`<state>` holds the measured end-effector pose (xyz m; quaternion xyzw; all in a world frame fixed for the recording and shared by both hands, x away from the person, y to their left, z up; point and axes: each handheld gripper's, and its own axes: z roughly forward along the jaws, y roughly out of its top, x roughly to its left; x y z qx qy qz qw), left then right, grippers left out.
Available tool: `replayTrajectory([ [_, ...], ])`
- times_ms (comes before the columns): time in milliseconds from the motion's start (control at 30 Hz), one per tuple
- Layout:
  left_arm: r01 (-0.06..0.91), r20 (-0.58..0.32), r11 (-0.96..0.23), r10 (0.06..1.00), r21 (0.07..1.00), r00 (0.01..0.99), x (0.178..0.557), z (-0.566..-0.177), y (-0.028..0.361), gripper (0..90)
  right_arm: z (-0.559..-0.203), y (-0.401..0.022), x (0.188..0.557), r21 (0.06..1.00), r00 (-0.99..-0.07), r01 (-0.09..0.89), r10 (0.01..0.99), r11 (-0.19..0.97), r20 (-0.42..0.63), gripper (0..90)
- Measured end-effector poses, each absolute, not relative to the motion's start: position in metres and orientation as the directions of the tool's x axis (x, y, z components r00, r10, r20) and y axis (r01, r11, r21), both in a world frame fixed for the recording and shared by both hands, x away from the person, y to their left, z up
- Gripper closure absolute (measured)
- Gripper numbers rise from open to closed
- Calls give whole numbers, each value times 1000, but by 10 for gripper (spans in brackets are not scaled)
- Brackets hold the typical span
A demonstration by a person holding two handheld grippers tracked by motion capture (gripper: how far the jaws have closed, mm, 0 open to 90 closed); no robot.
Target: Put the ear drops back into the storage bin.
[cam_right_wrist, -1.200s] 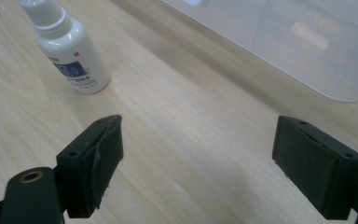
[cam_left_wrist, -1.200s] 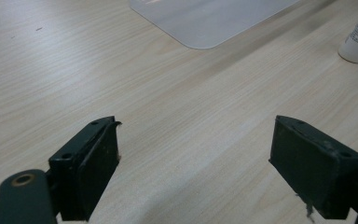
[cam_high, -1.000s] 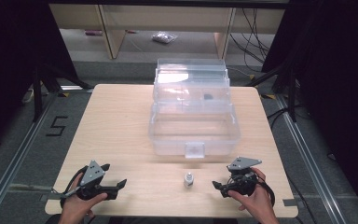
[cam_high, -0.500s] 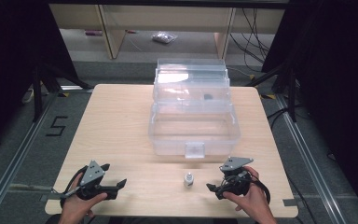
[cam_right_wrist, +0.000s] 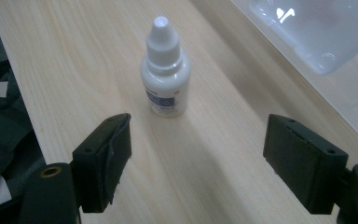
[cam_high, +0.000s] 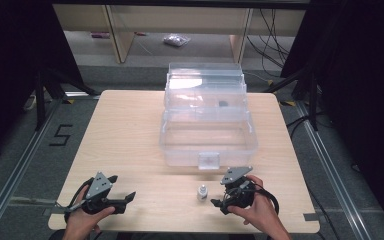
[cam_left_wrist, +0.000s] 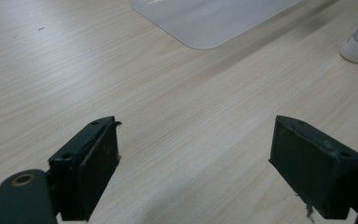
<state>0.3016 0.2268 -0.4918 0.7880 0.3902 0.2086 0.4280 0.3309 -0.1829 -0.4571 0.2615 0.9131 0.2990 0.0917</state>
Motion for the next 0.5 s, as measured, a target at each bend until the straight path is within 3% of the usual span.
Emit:
replayTrajectory([
  [500, 436, -6, -330, 792, 837, 611, 302, -492, 227, 149, -453, -155, 339, 528, -882, 375, 469, 762, -51, 279],
])
